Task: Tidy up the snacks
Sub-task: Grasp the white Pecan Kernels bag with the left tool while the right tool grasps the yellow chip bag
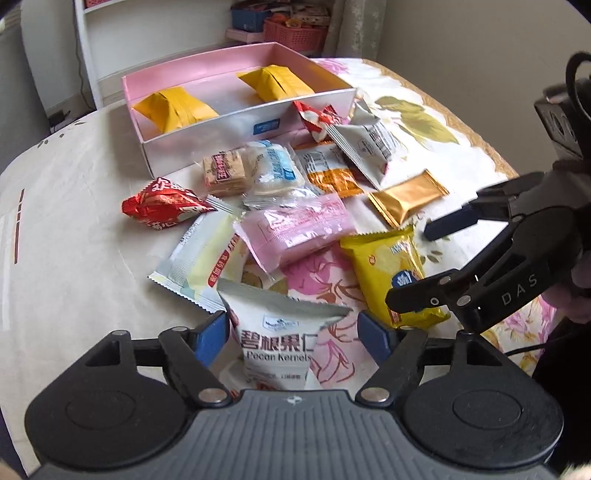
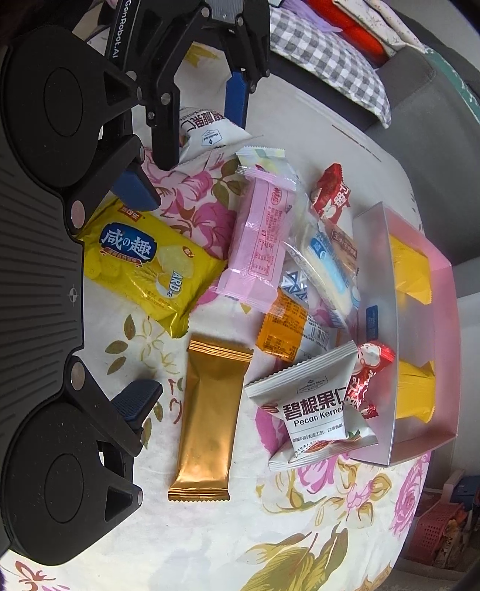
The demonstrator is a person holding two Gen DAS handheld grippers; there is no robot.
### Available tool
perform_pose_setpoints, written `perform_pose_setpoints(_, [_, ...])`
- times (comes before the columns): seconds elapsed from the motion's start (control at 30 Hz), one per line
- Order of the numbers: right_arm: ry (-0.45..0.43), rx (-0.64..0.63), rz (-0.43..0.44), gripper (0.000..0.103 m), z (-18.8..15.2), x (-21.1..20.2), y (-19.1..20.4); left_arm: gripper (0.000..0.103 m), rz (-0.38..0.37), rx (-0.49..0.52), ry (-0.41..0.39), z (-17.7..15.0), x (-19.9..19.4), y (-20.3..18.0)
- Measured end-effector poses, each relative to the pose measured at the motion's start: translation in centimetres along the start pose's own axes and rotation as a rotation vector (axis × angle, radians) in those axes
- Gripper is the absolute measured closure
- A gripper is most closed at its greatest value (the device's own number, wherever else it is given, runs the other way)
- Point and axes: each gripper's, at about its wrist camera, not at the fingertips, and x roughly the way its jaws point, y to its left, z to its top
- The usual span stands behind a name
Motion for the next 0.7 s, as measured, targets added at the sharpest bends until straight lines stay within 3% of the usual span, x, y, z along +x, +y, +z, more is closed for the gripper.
perform_pose_setpoints(0.23, [-0.039, -0.119, -0.055, 0.004, -0.9, 0.5, 2.0, 0.031, 0.036, 0.05, 0.078, -0.8, 0.9, -0.1])
perform_pose_setpoints(0.4, [-0.07, -0.197, -0.062, 0.004, -1.4, 0.8, 3.0, 0.042, 0.06, 0.031, 0.086, -1.0, 1.2, 0.3])
perform_pose_setpoints(0.47, [-0.082, -0.235, -0.066, 0.004, -1.7, 0.9, 3.4, 0.051, 0.069, -0.002, 0.079, -0.9, 1.2, 0.6])
perform_pose_setpoints(0.7, [-0.093, -0.284, -0.095, 0.008, -2.0, 1.0, 3.8, 0.063, 0.054, -0.093, 0.058, -0.6, 0.8, 1.4])
